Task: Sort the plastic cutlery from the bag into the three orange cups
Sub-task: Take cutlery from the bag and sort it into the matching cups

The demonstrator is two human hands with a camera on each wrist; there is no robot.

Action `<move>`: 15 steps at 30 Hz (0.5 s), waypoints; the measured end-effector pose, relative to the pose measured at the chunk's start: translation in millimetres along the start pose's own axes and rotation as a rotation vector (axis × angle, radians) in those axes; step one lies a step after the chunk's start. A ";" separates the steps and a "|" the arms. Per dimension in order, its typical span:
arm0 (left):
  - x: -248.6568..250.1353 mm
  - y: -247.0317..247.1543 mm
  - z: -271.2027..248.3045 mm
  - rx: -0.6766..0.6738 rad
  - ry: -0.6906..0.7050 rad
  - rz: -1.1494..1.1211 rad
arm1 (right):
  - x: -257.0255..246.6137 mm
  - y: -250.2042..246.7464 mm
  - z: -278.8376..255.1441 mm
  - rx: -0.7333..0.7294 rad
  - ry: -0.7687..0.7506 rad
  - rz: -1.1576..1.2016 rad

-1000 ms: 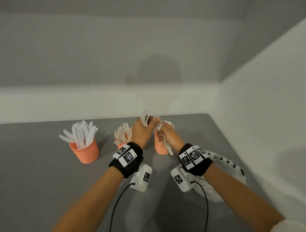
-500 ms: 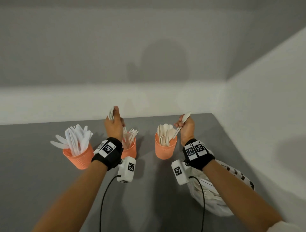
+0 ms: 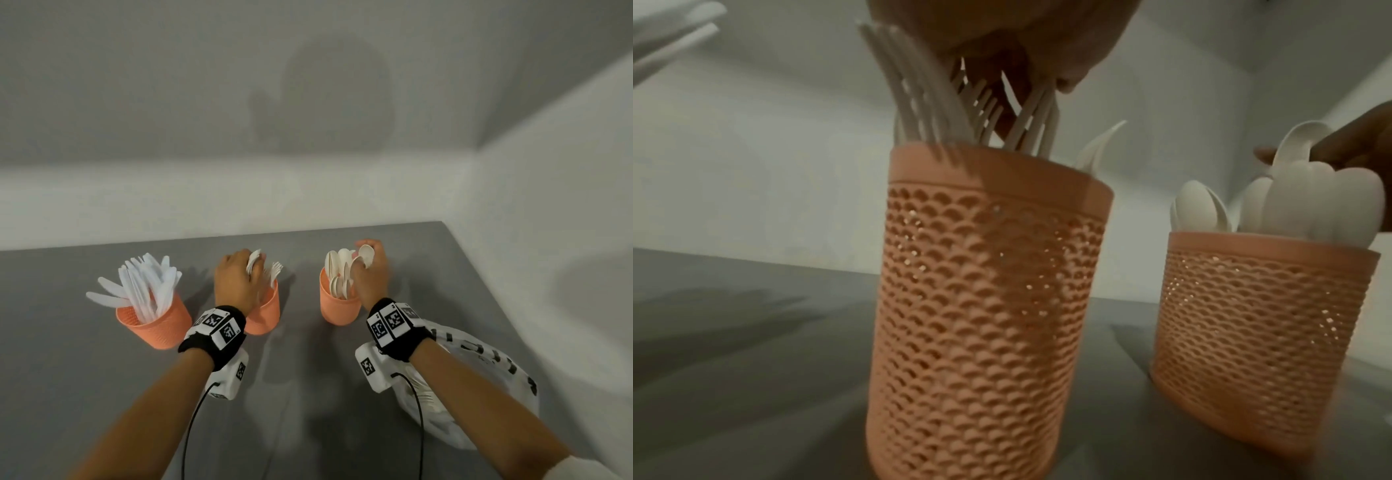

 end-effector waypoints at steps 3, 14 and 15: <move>-1.9 0.9 -1.7 -0.036 0.082 0.062 | -0.6 4.3 -3.9 -0.041 -0.198 -0.111; 10.9 -5.8 -10.1 -0.071 0.197 0.177 | 0.0 17.2 -18.6 -0.288 -0.407 -0.781; 12.4 -6.7 -11.2 -0.085 0.221 0.195 | 0.4 17.8 -19.5 -0.307 -0.403 -0.824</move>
Point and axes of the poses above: each hand's wrist, its own z-axis towards the middle knuckle, its own y-axis out of the palm, x = y × z, the point moved 2 cm from there along z, towards the middle knuckle, and after that the axes turned 2 degrees about -y, right-handed, at the moved point
